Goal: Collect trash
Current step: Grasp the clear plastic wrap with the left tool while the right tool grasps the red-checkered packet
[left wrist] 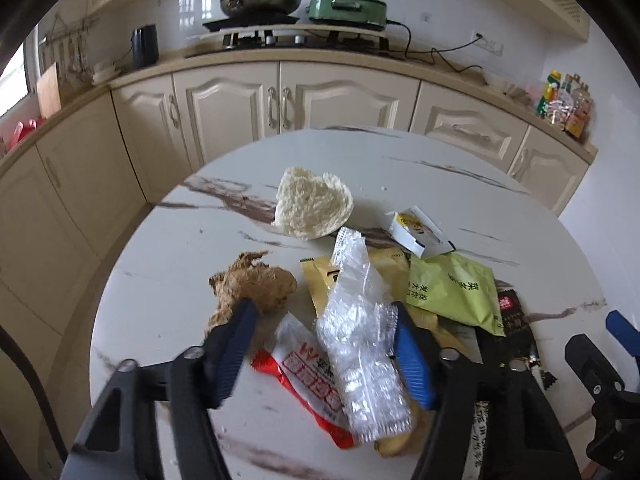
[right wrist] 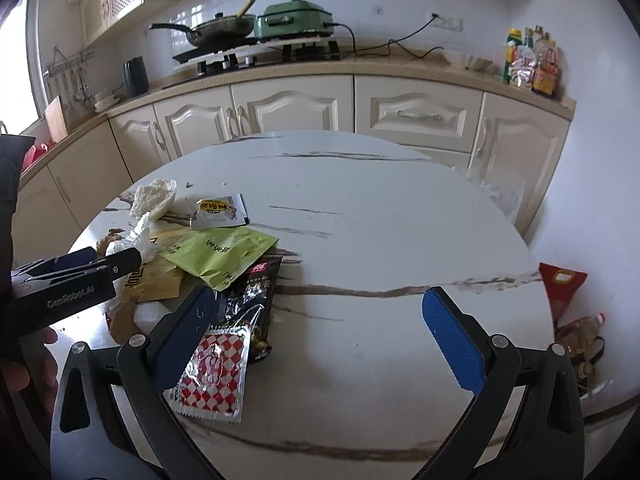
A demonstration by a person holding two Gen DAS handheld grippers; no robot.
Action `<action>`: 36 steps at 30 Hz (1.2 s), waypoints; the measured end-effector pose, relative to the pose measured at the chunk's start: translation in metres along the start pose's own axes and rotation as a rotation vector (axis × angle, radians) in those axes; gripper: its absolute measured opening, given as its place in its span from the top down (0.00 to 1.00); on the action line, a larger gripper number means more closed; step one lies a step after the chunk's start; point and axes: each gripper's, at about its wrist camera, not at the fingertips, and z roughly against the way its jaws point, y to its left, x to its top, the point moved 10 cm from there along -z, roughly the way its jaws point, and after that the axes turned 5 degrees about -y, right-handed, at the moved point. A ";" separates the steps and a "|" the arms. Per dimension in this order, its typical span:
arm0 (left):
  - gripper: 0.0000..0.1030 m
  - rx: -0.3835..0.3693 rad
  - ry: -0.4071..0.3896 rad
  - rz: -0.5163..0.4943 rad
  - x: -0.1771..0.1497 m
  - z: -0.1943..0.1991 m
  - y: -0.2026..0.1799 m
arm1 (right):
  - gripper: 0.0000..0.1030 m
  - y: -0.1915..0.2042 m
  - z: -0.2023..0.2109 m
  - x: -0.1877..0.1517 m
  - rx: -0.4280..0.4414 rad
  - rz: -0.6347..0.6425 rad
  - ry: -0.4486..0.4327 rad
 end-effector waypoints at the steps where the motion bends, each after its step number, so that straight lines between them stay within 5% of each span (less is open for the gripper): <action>1: 0.53 -0.009 0.005 -0.010 0.002 -0.005 0.000 | 0.00 0.001 -0.003 0.000 0.004 0.002 0.006; 2: 0.72 -0.024 0.013 -0.012 0.003 -0.009 -0.001 | 0.00 0.003 -0.005 -0.001 0.008 0.004 0.010; 3: 0.78 -0.041 0.016 -0.013 0.005 -0.012 -0.001 | 0.00 0.004 -0.007 -0.001 0.011 0.007 0.014; 9: 0.81 -0.086 -0.028 -0.002 0.014 0.000 0.008 | 0.00 0.010 -0.013 -0.008 0.034 0.008 0.046; 20: 0.81 -0.094 -0.128 0.005 -0.010 0.086 0.042 | 0.01 0.048 -0.014 -0.049 0.094 0.039 0.172; 23: 0.81 -0.108 -0.128 0.021 -0.023 0.112 0.049 | 0.14 0.054 -0.014 -0.053 0.086 0.059 0.175; 26: 0.81 -0.140 -0.116 0.042 -0.034 0.130 0.055 | 0.40 0.055 -0.010 -0.054 0.056 0.096 0.162; 27: 0.81 -0.153 -0.116 0.040 -0.037 0.135 0.056 | 0.57 0.056 -0.007 -0.054 0.059 0.102 0.157; 29: 0.81 -0.181 -0.114 0.043 -0.040 0.146 0.060 | 0.61 0.054 -0.004 -0.055 0.070 0.091 0.159; 31: 0.81 -0.223 -0.111 0.049 -0.044 0.154 0.061 | 0.82 0.050 0.003 -0.056 0.078 0.069 0.153; 36: 0.81 -0.270 -0.116 0.053 -0.050 0.175 0.072 | 0.91 0.037 0.021 -0.053 0.068 0.040 0.120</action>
